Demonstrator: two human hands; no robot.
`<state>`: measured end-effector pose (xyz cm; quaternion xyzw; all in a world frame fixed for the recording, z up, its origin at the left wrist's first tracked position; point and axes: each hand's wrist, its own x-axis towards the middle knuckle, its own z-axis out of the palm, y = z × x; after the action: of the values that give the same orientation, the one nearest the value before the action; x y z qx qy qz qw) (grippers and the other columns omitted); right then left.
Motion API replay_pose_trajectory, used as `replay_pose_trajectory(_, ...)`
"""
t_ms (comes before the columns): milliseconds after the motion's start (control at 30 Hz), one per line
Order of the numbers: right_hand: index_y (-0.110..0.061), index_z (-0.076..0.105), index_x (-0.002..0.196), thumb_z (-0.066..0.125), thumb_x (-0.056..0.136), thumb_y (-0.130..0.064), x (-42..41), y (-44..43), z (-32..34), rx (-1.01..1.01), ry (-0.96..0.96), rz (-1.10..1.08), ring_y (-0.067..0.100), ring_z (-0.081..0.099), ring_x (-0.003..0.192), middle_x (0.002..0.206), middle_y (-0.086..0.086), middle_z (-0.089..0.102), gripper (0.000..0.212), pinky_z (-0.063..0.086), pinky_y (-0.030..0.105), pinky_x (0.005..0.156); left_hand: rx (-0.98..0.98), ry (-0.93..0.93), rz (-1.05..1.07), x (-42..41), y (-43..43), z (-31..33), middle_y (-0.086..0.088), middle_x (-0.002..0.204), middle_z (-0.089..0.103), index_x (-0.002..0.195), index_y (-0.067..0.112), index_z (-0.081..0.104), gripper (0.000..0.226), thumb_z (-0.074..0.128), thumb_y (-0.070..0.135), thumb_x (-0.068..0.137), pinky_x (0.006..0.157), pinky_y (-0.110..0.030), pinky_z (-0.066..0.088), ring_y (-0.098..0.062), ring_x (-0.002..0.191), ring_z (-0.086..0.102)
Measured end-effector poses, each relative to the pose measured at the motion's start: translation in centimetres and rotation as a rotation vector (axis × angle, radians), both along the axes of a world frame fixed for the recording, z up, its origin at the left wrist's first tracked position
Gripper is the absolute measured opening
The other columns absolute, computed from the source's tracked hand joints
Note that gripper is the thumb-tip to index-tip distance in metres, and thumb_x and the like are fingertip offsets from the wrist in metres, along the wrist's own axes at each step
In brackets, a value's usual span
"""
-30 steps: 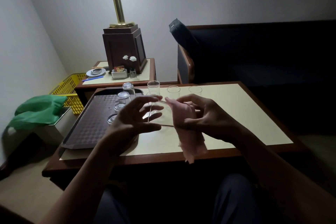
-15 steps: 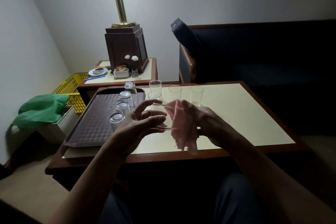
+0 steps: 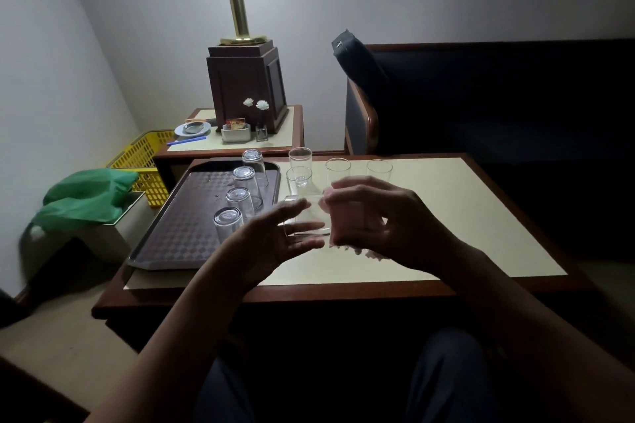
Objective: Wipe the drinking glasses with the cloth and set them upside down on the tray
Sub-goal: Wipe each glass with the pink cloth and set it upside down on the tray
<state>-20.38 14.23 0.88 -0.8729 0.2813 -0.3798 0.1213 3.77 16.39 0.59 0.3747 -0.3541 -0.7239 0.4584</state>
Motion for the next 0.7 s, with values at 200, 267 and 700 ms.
replay_pose_trajectory(200, -0.020, 0.070, 0.123, 0.075, 0.077, -0.051, 1.5, 0.2, -0.1, 0.946, -0.438, -0.101, 0.027, 0.075, 0.097, 0.115, 0.013, 0.073, 0.055, 0.063, 0.043, 0.082, -0.481, -0.277, 0.018, 1.1, 0.4, -0.4, -0.020, 0.129, 0.066, 0.132, 0.013, 0.058, 0.060, 0.082, -0.005, 0.080, 0.093, -0.046, 0.061, -0.041, 0.111, 0.068)
replay_pose_trajectory(267, -0.014, 0.076, 0.112, 0.075, 0.080, -0.049, 1.6, -0.3, -1.0, 1.170, -0.541, -0.086, 0.032, 0.072, 0.088, 0.106, 0.021, 0.075, 0.047, 0.056, 0.046, 0.077, -0.724, -0.612, 0.081, 1.4, 0.4, -0.7, -0.003, 0.127, 0.066, 0.127, 0.021, 0.062, 0.062, 0.088, -0.001, 0.075, 0.090, -0.038, 0.062, -0.027, 0.107, 0.070)
replay_pose_trajectory(700, -0.001, 0.074, 0.115, 0.063, 0.100, -0.007, 3.4, -1.6, -3.6, 1.247, -0.862, -0.105, 0.031, 0.075, 0.082, 0.106, 0.021, 0.075, 0.020, 0.060, 0.033, 0.052, -0.364, -0.616, 0.653, 5.5, -0.3, -2.2, -0.007, 0.112, 0.072, 0.123, 0.015, 0.055, 0.069, 0.091, 0.036, 0.069, 0.078, -0.035, 0.061, -0.016, 0.090, 0.073)
